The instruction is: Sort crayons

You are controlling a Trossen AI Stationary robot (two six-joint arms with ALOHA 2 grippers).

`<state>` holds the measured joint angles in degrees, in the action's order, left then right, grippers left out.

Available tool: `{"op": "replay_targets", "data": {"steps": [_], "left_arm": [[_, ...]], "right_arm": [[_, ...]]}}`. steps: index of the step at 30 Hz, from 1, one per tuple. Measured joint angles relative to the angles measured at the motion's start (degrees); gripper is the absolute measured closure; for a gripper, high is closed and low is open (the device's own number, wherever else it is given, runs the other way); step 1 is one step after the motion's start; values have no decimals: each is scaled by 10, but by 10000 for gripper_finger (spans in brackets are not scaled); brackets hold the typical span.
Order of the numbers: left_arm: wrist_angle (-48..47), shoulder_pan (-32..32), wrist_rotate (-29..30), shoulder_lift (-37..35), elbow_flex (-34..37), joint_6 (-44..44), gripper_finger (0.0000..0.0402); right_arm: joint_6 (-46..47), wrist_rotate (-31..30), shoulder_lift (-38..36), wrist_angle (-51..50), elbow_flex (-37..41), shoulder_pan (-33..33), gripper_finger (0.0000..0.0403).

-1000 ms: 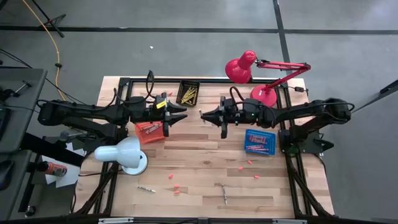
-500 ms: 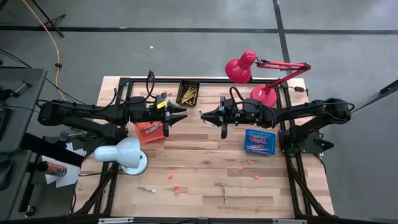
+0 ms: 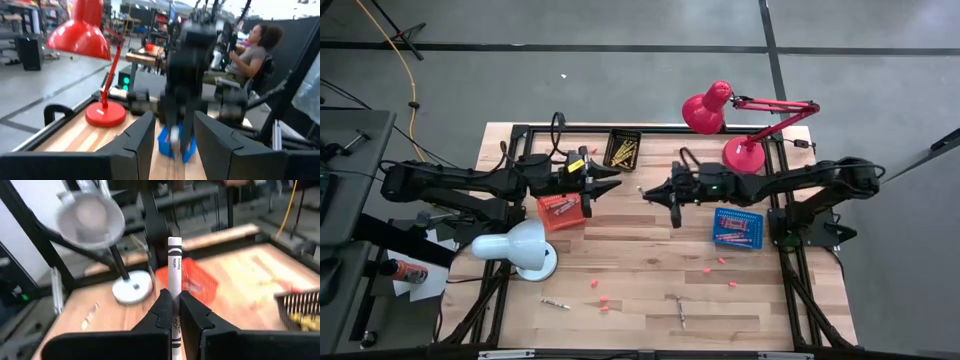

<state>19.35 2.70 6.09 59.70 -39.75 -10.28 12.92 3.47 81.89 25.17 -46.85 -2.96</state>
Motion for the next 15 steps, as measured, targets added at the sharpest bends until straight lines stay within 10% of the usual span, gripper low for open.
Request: {"op": "replay_targets", "data": {"steps": [15], "left_arm": [[84, 0, 16, 0, 1, -16, 277]], "right_arm": [[50, 21, 336, 231, -131, 9, 398]]}}
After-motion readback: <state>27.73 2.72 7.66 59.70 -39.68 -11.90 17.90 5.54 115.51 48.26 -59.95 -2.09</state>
